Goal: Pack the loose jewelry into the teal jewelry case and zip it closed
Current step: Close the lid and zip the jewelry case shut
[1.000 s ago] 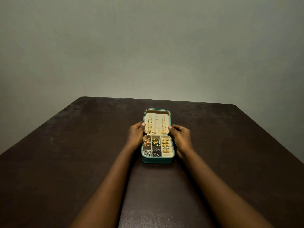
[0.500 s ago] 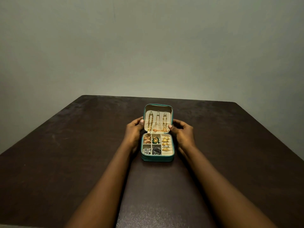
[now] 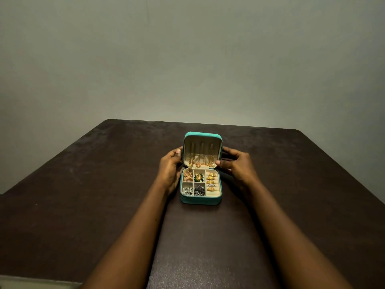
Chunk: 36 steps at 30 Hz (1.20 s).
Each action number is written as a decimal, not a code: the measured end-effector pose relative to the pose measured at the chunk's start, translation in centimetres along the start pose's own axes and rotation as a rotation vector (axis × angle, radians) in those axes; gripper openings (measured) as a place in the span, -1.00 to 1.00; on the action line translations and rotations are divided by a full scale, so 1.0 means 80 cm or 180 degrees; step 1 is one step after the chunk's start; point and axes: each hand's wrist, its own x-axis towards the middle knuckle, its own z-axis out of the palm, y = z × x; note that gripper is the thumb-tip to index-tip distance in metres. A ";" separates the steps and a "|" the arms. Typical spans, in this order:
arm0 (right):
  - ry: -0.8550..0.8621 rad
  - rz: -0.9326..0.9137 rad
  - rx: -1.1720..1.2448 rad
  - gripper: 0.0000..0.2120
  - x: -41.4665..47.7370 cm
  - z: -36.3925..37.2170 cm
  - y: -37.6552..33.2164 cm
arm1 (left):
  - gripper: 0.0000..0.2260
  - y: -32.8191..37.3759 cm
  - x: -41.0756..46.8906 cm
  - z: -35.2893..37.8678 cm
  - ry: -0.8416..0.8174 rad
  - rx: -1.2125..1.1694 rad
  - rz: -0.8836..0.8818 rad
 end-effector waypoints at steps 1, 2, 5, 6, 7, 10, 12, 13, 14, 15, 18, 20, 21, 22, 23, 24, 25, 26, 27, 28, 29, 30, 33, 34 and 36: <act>-0.0020 -0.0004 -0.0029 -0.52 0.000 -0.001 -0.001 | -0.74 0.000 0.000 0.000 0.0002 -0.0024 0.0018; -0.0043 -0.0009 -0.0048 -0.53 0.000 -0.003 -0.002 | -0.75 -0.001 -0.001 0.000 -0.0002 -0.0050 0.0034; -0.0160 -0.0052 -0.0272 -0.53 0.000 -0.007 -0.007 | -0.79 -0.001 -0.001 -0.001 -0.0030 -0.0133 0.0052; -0.0205 -0.0060 -0.0336 -0.54 0.000 -0.009 -0.008 | -0.80 0.000 -0.002 -0.001 -0.0045 -0.0162 0.0053; -0.0255 -0.0072 -0.0356 -0.56 -0.001 -0.010 -0.009 | -0.80 0.000 -0.003 -0.002 -0.0065 -0.0184 0.0050; -0.0424 -0.0177 -0.0390 -0.62 -0.005 -0.014 -0.011 | -0.80 -0.002 -0.004 -0.003 -0.0132 -0.0176 0.0025; -0.0538 -0.0241 -0.0498 -0.63 -0.008 -0.017 -0.012 | -0.80 -0.003 -0.004 -0.004 -0.0151 -0.0128 0.0036; -0.0586 -0.0259 -0.0523 -0.63 -0.009 -0.018 -0.012 | -0.80 -0.004 -0.004 -0.005 -0.0154 -0.0129 0.0053; -0.0626 -0.0273 -0.0552 -0.63 -0.008 -0.019 -0.012 | -0.79 -0.003 -0.004 -0.005 -0.0157 -0.0130 0.0066; -0.0663 -0.0285 -0.0595 -0.63 -0.007 -0.020 -0.012 | -0.77 -0.003 -0.005 -0.004 -0.0152 -0.0114 0.0069; -0.0770 -0.0369 -0.0751 -0.64 -0.005 -0.024 -0.012 | -0.74 -0.001 -0.007 -0.003 -0.0130 -0.0091 0.0046; -0.0834 -0.0461 -0.0833 -0.66 -0.003 -0.025 -0.011 | -0.75 0.000 -0.007 -0.003 -0.0124 -0.0133 0.0021; -0.0858 -0.0488 -0.0858 -0.67 -0.003 -0.025 -0.011 | -0.76 0.001 -0.007 -0.004 -0.0122 -0.0155 0.0007; -0.0884 -0.0509 -0.0893 -0.68 -0.003 -0.026 -0.011 | -0.76 0.001 -0.006 -0.004 -0.0117 -0.0182 -0.0018; -0.0926 -0.0528 -0.0932 -0.68 -0.003 -0.026 -0.012 | -0.76 0.002 -0.006 -0.006 -0.0110 -0.0216 -0.0055; -0.0975 -0.0550 -0.0995 -0.69 -0.003 -0.027 -0.012 | -0.76 0.002 -0.005 -0.007 -0.0098 -0.0265 -0.0101; -0.1038 -0.0564 -0.1064 -0.68 -0.003 -0.027 -0.013 | -0.75 0.003 -0.003 -0.009 -0.0074 -0.0318 -0.0153; -0.1093 -0.0565 -0.1157 -0.67 -0.003 -0.028 -0.013 | -0.74 0.003 -0.003 -0.010 -0.0059 -0.0361 -0.0195; -0.1144 -0.0565 -0.1259 -0.66 -0.003 -0.028 -0.014 | -0.72 0.003 -0.003 -0.010 -0.0043 -0.0363 -0.0232; -0.1182 -0.0570 -0.1365 -0.65 -0.002 -0.029 -0.014 | -0.71 0.004 -0.004 -0.010 -0.0047 -0.0344 -0.0259; -0.1212 -0.0574 -0.1442 -0.64 -0.002 -0.029 -0.015 | -0.70 0.004 -0.006 -0.010 -0.0052 -0.0308 -0.0277; -0.1228 -0.0577 -0.1496 -0.64 -0.002 -0.028 -0.015 | -0.70 0.004 -0.007 -0.009 -0.0066 -0.0273 -0.0281; -0.1259 -0.0597 -0.1609 -0.64 -0.001 -0.029 -0.015 | -0.69 0.004 -0.009 -0.007 -0.0055 -0.0156 -0.0262; -0.1278 -0.0594 -0.1668 -0.64 0.000 -0.030 -0.015 | -0.69 0.003 -0.009 -0.007 -0.0044 -0.0126 -0.0256; -0.1331 -0.0565 -0.1816 -0.64 0.000 -0.031 -0.017 | -0.68 0.003 -0.010 -0.005 -0.0023 -0.0009 -0.0262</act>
